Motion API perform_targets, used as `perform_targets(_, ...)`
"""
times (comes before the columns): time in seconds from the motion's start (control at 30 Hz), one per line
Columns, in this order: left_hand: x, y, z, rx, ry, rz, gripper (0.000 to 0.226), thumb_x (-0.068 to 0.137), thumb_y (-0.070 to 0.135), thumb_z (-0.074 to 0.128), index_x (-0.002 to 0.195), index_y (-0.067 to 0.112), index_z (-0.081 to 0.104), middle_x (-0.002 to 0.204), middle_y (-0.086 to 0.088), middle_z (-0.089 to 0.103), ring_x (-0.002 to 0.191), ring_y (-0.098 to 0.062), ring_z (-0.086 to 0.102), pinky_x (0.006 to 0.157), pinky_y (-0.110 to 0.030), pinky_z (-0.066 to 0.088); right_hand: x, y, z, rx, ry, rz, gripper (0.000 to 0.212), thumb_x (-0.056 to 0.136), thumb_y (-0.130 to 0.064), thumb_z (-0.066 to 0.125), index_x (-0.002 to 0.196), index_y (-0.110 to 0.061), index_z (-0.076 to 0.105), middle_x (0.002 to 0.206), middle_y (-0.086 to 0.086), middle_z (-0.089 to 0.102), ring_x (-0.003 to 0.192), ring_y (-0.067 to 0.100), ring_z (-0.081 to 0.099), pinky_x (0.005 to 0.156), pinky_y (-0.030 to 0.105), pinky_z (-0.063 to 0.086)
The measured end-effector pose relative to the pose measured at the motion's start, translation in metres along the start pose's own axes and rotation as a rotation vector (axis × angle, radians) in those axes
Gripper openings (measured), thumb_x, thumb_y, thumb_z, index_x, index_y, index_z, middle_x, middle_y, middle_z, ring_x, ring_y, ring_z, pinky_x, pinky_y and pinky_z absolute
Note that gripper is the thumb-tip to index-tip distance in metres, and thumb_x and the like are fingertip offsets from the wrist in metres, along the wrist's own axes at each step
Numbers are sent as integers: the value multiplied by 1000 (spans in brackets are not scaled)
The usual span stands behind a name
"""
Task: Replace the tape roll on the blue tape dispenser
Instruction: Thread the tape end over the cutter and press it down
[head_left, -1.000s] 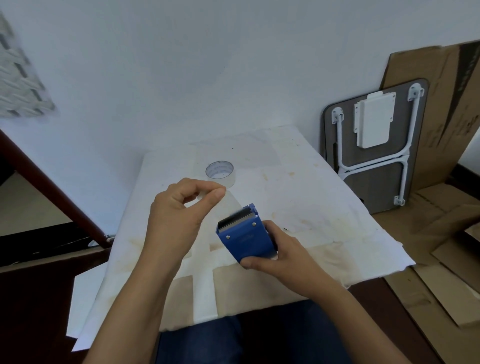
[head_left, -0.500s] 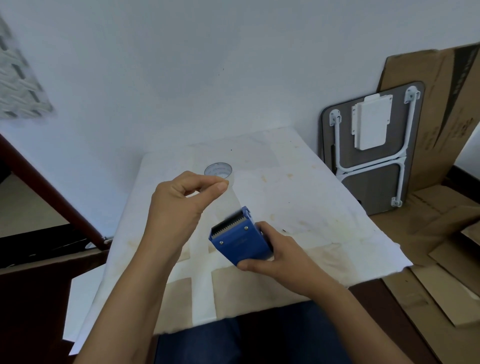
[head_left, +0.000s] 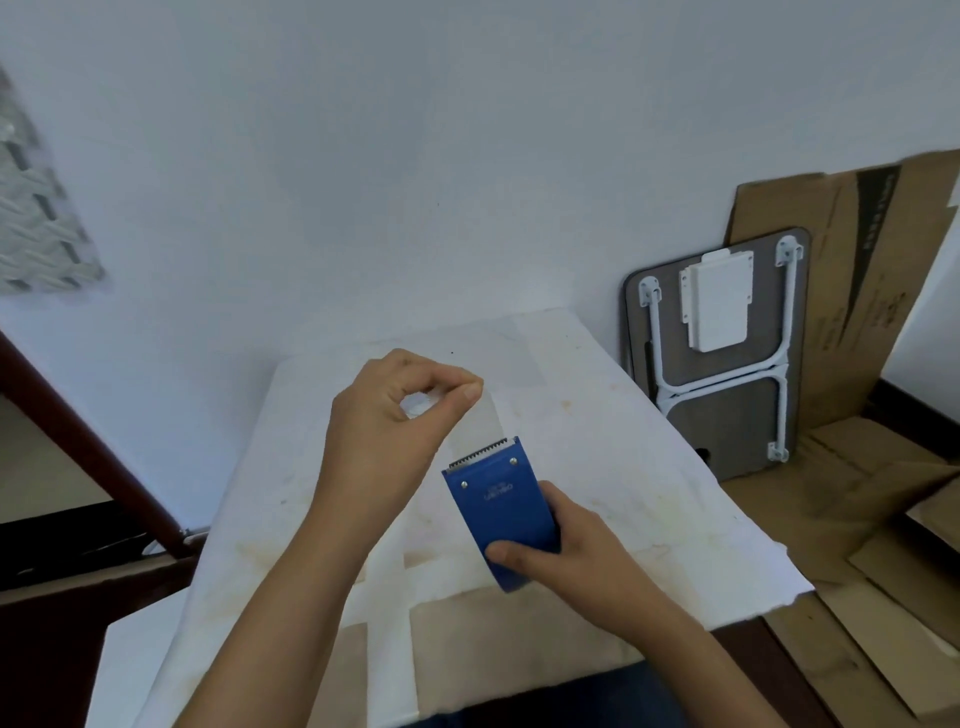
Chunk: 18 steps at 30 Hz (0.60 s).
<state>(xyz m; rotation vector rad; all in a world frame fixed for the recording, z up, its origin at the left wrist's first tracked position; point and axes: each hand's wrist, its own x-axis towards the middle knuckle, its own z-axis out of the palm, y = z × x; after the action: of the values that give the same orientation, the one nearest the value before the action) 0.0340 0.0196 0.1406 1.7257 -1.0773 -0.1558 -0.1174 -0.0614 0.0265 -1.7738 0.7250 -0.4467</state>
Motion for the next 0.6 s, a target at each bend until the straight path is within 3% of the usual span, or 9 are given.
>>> perform_targets(0.2, 2, 5, 6, 100, 18, 146, 7, 85, 31, 71, 86, 34, 77, 90, 16, 63, 97, -1, 56, 74, -2, 36, 8, -15, -6, 4, 69, -17, 38, 82, -44, 71, 112, -29, 54, 105, -11, 69, 92, 8, 69, 83, 33, 59)
perform_targets(0.3, -9, -1, 11, 138, 61, 234, 9, 85, 27, 72, 89, 32, 79, 89, 16, 62, 96, -8, 56, 78, -10, 40, 11, -23, -7, -2, 101, -15, 37, 82, -46, 70, 108, -26, 54, 100, -8, 68, 88, 10, 68, 72, 27, 57)
perform_targets(0.4, -18, -11, 14, 152, 152, 280, 10, 85, 25, 73, 90, 31, 79, 85, 16, 61, 94, -8, 55, 80, -31, 47, 11, -23, -2, -7, 128, -16, 36, 82, -47, 70, 106, -25, 54, 98, -9, 68, 85, 9, 68, 66, 22, 55)
perform_targets(0.5, -25, -18, 18, 247, 230, 407, 9, 83, 22, 72, 88, 26, 79, 79, 17, 55, 86, 2, 48, 81, -32, 41, 7, -18, 5, 11, 134, -12, 35, 83, -47, 70, 104, -25, 54, 95, -9, 68, 81, 8, 67, 62, 19, 52)
perform_targets(0.6, -34, -28, 29, 355, 266, 538, 12, 81, 16, 74, 91, 20, 80, 77, 6, 61, 81, -7, 48, 83, -34, 39, 4, -18, 8, 59, 151, -3, 33, 83, -44, 71, 102, -23, 54, 95, -7, 68, 80, 7, 68, 59, 16, 51)
